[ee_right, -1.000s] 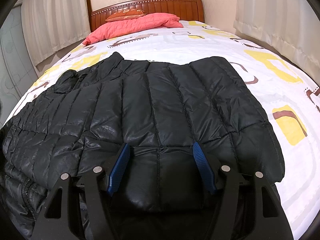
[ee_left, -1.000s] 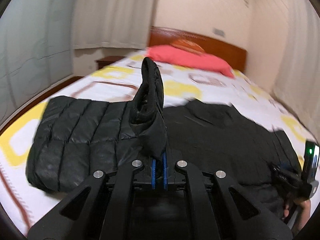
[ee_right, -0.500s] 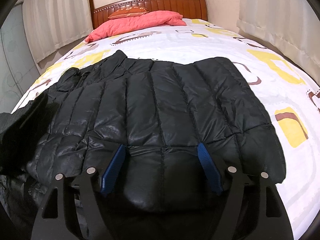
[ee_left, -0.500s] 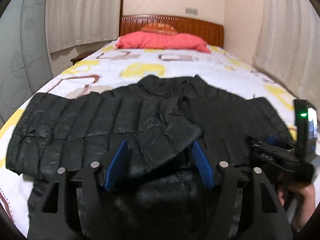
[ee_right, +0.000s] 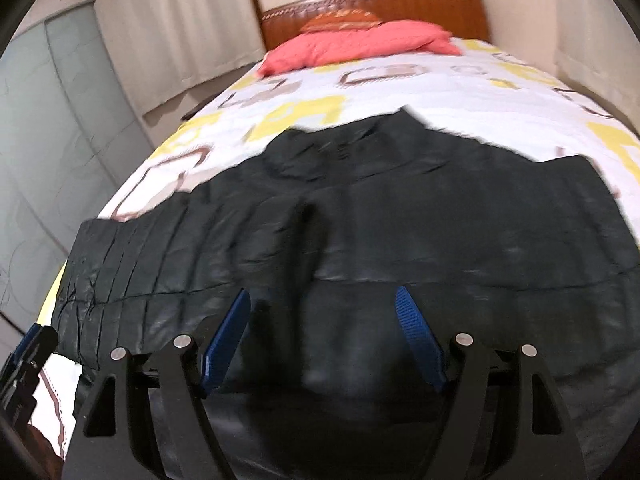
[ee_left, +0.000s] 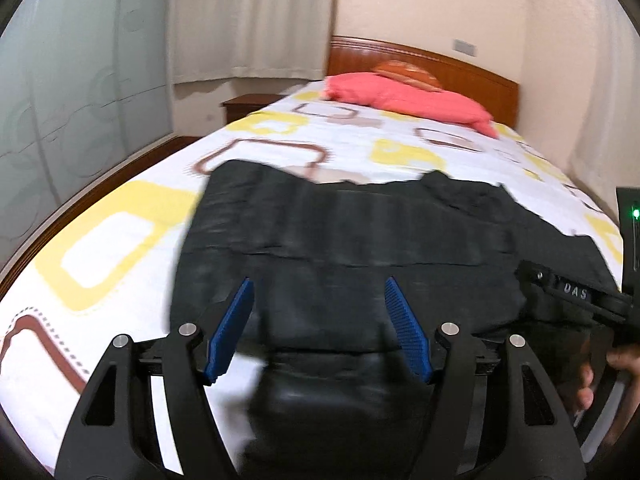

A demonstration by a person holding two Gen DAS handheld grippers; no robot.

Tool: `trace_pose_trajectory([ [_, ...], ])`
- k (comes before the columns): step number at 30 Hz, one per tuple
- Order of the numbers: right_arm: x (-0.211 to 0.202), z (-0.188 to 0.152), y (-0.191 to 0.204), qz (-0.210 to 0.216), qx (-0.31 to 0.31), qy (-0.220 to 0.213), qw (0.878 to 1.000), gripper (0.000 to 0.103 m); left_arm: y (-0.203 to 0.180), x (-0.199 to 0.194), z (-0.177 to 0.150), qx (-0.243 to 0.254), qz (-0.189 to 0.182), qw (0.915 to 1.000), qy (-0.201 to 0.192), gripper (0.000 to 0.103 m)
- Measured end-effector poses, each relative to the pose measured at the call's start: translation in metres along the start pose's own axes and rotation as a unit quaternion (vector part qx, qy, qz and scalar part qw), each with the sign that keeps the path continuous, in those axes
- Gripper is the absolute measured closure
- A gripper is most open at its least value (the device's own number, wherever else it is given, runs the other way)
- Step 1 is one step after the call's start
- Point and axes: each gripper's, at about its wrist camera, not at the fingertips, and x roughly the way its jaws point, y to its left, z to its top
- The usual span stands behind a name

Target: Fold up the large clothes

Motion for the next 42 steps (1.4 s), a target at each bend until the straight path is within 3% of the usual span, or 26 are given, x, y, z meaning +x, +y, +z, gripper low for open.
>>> trace_pose_trajectory([
  [1,0.006,0.000,0.004,0.003,-0.004,0.007,1.000,0.039,0.006,0.002,0.000,-0.003,0.006,1.0000,0.001,0.035],
  [2,0.013,-0.003,0.011,0.004,-0.013,0.016,1.000,0.058,0.013,0.004,0.001,-0.006,0.012,0.9999,0.003,0.035],
  [5,0.017,-0.006,0.024,-0.006,-0.041,0.011,0.999,0.077,0.026,0.007,0.002,-0.011,0.019,0.9998,0.004,0.035],
  [11,-0.018,0.002,0.001,-0.025,-0.053,-0.033,0.998,0.083,0.036,0.004,0.007,-0.025,0.017,0.9995,-0.004,0.035],
  [17,-0.055,0.012,-0.063,-0.076,-0.036,-0.072,0.994,0.082,0.030,-0.004,0.013,-0.029,-0.005,0.9995,-0.013,0.030],
  [23,-0.068,0.011,-0.131,-0.134,-0.014,-0.070,0.988,0.083,0.006,0.002,0.014,-0.011,-0.029,0.9995,-0.007,0.029],
  [29,-0.054,-0.004,-0.180,-0.150,0.024,-0.036,0.988,0.082,-0.017,0.017,0.015,0.012,-0.029,0.9995,0.003,0.029],
  [33,-0.045,-0.012,-0.197,-0.128,0.052,-0.013,0.990,0.078,-0.028,0.032,0.014,0.033,-0.019,0.9992,0.015,0.029],
  [34,-0.048,-0.011,-0.197,-0.126,0.057,-0.010,0.990,0.074,-0.029,0.037,0.015,0.035,-0.017,0.9991,0.018,0.029],
  [36,-0.055,-0.007,-0.193,-0.134,0.061,-0.015,0.989,0.052,-0.028,0.044,0.018,0.033,-0.012,0.9992,0.021,0.029],
  [37,-0.063,-0.005,-0.188,-0.147,0.064,-0.036,0.986,0.032,-0.028,0.048,0.021,0.030,-0.010,0.9992,0.022,0.029],
  [39,-0.075,-0.002,-0.176,-0.153,0.058,-0.069,0.984,0.030,-0.026,0.057,0.026,0.025,-0.006,0.9994,0.025,0.029],
  [42,-0.059,0.002,-0.156,-0.127,0.034,-0.051,0.990,0.031,-0.026,0.076,0.027,0.019,0.002,0.9990,0.041,0.029],
])
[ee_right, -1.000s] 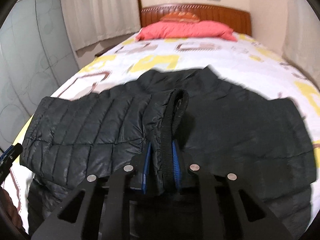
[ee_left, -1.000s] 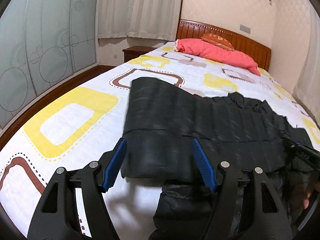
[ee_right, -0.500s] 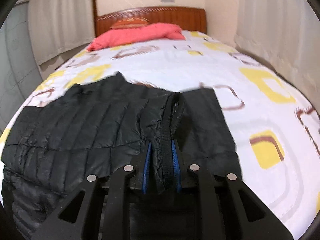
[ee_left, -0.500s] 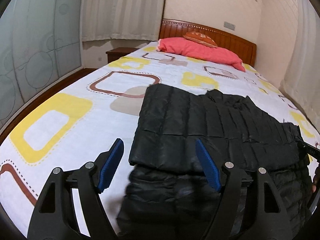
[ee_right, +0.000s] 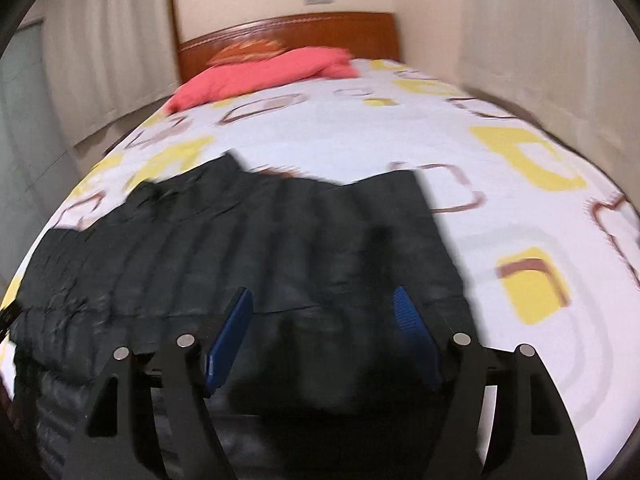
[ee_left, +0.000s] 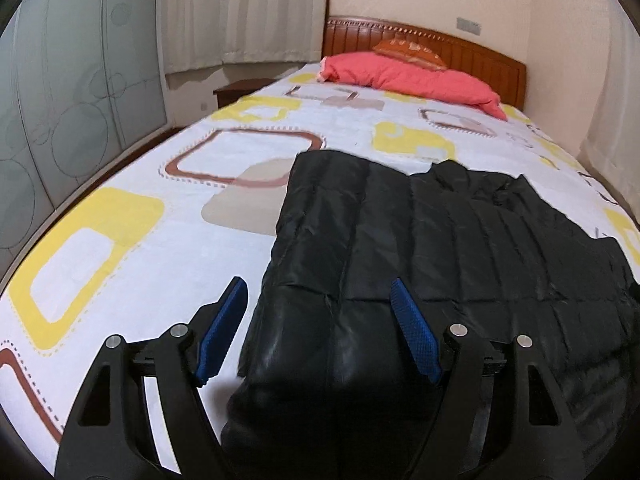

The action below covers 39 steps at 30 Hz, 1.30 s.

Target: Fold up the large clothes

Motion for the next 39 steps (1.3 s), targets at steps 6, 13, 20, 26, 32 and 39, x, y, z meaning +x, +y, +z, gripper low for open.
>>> trace_pose_trajectory([
  [6,0.044,-0.019,0.016,-0.022,-0.028,0.050,0.998,0.031,0.003,0.039,-0.008,-0.004,0.003,0.9977,0.068,0.029],
  [13,0.021,0.015,0.021,-0.008,0.002,0.010,1.000,0.032,-0.007,-0.010,0.015,0.008,0.014,0.9996,-0.025,0.031],
  [20,0.079,0.018,0.040,-0.005,-0.014,0.054,0.998,0.029,-0.034,0.062,0.017,0.033,0.014,0.9974,0.063,0.028],
  [26,0.036,0.008,0.029,-0.016,-0.012,0.024,1.000,0.029,-0.017,0.025,0.020,-0.001,-0.002,0.9998,0.018,0.028],
  [32,0.035,0.001,0.019,0.003,-0.007,0.051,0.999,0.027,-0.014,0.036,0.015,-0.006,-0.012,0.9981,0.060,0.028],
  [39,-0.047,-0.046,-0.027,0.024,0.025,0.059,0.998,0.027,0.046,-0.043,-0.031,-0.076,-0.064,0.9927,0.068,0.027],
])
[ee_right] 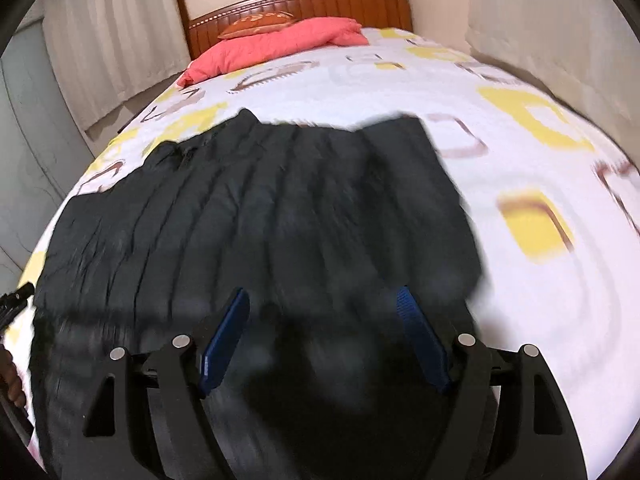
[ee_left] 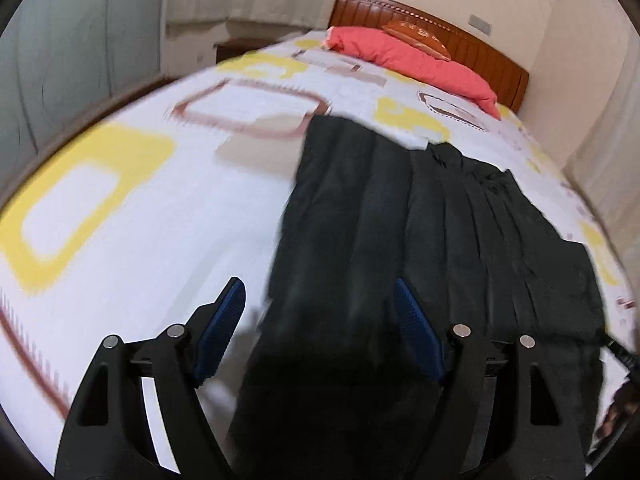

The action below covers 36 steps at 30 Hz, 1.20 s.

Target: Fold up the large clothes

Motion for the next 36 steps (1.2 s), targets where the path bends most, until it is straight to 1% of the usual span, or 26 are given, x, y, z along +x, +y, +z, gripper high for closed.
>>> trace_pose_trajectory([
  [1,-0.008,-0.010,-0.007,-0.002,0.006,0.002,1.000,0.027,0.011,-0.008,-0.010,-0.015,-0.004,0.9998,0.011,0.027],
  [3,-0.033,-0.041,-0.029,-0.007,0.027,0.006,1.000,0.027,0.032,-0.025,-0.038,-0.051,-0.022,0.9979,0.031,0.027],
  [6,-0.065,-0.085,-0.059,-0.010,0.064,0.010,0.998,0.027,0.057,-0.052,-0.080,-0.096,-0.025,0.9939,0.048,0.027],
  [8,-0.081,-0.112,-0.072,-0.006,0.087,0.015,0.996,0.027,0.071,-0.070,-0.108,-0.129,-0.018,0.9901,0.051,0.027],
  [9,-0.086,-0.120,-0.075,-0.005,0.092,0.017,0.996,0.027,0.079,-0.078,-0.120,-0.150,-0.020,0.9871,0.053,0.027],
  [10,-0.096,-0.137,-0.080,-0.005,0.103,0.017,0.994,0.027,0.084,-0.084,-0.126,-0.167,-0.025,0.9843,0.053,0.027],
  [12,-0.106,-0.155,-0.086,-0.004,0.116,0.018,0.993,0.027,0.094,-0.101,-0.146,-0.202,-0.037,0.9774,0.049,0.027],
  [14,-0.116,-0.177,-0.093,0.005,0.138,0.021,0.990,0.027,0.097,-0.115,-0.161,-0.217,-0.041,0.9743,0.045,0.027],
  [15,-0.121,-0.187,-0.097,0.017,0.151,0.023,0.988,0.027,0.097,-0.123,-0.170,-0.228,-0.050,0.9714,0.046,0.027],
  [17,-0.128,-0.202,-0.102,0.029,0.169,0.021,0.985,0.027,0.100,-0.132,-0.188,-0.246,-0.068,0.9652,0.056,0.027],
  [20,-0.140,-0.219,-0.109,0.052,0.196,0.011,0.979,0.027,0.101,-0.143,-0.205,-0.254,-0.089,0.9615,0.059,0.027],
  [21,-0.142,-0.225,-0.111,0.063,0.204,0.011,0.977,0.027,0.101,-0.147,-0.210,-0.254,-0.096,0.9605,0.060,0.027],
  [22,-0.145,-0.231,-0.114,0.078,0.215,0.011,0.973,0.027,0.102,-0.149,-0.215,-0.260,-0.104,0.9578,0.065,0.027],
  [23,-0.148,-0.237,-0.116,0.097,0.227,0.009,0.969,0.027,0.104,-0.153,-0.221,-0.271,-0.114,0.9537,0.064,0.027],
  [25,-0.153,-0.247,-0.119,0.130,0.246,0.008,0.960,0.027,0.105,-0.160,-0.234,-0.284,-0.124,0.9492,0.056,0.027],
  [28,-0.155,-0.260,-0.117,0.177,0.276,0.012,0.945,0.027,0.101,-0.167,-0.249,-0.320,-0.152,0.9336,0.054,0.027],
  [29,-0.155,-0.264,-0.115,0.188,0.282,0.012,0.941,0.027,0.100,-0.169,-0.252,-0.324,-0.157,0.9317,0.050,0.027],
  [30,-0.156,-0.266,-0.111,0.195,0.281,0.010,0.940,0.027,0.096,-0.171,-0.255,-0.323,-0.160,0.9315,0.047,0.027],
  [32,-0.158,-0.267,-0.105,0.204,0.277,0.006,0.939,0.028,0.093,-0.169,-0.256,-0.322,-0.160,0.9319,0.043,0.027],
  [34,-0.156,-0.265,-0.100,0.205,0.277,0.003,0.939,0.028,0.093,-0.163,-0.253,-0.328,-0.166,0.9293,0.041,0.027],
  [36,-0.154,-0.264,-0.099,0.206,0.279,-0.003,0.938,0.034,0.091,-0.158,-0.251,-0.328,-0.164,0.9296,0.039,0.028],
])
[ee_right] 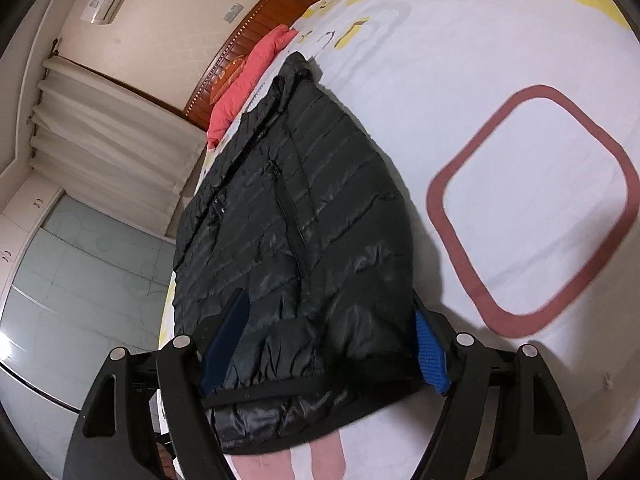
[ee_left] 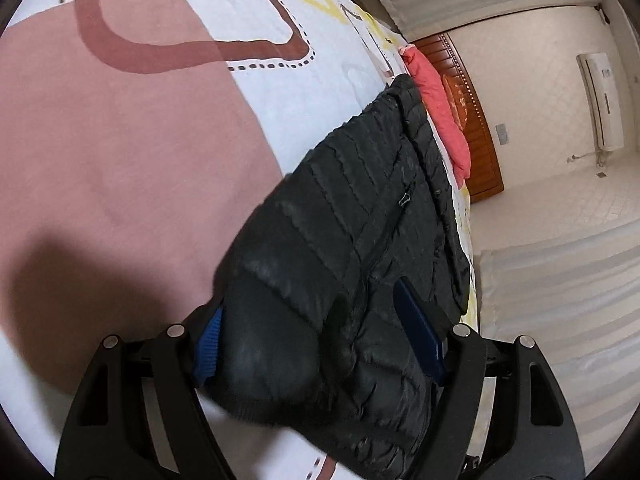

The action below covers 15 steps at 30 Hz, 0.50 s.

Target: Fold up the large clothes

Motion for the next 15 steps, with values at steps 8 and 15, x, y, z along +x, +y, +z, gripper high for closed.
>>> trace_pose_trajectory([
  [8,0.012,0.000,-0.002,0.003,0.002,0.015,1.000,0.079,-0.009,0.003,-0.013,0.060,0.012,0.9980,0.013,0.050],
  [15,-0.003,0.003,0.012,0.022,-0.022,-0.015,0.999,0.086,-0.008,-0.005,0.000,0.048,-0.010,0.9988,0.005,0.091],
])
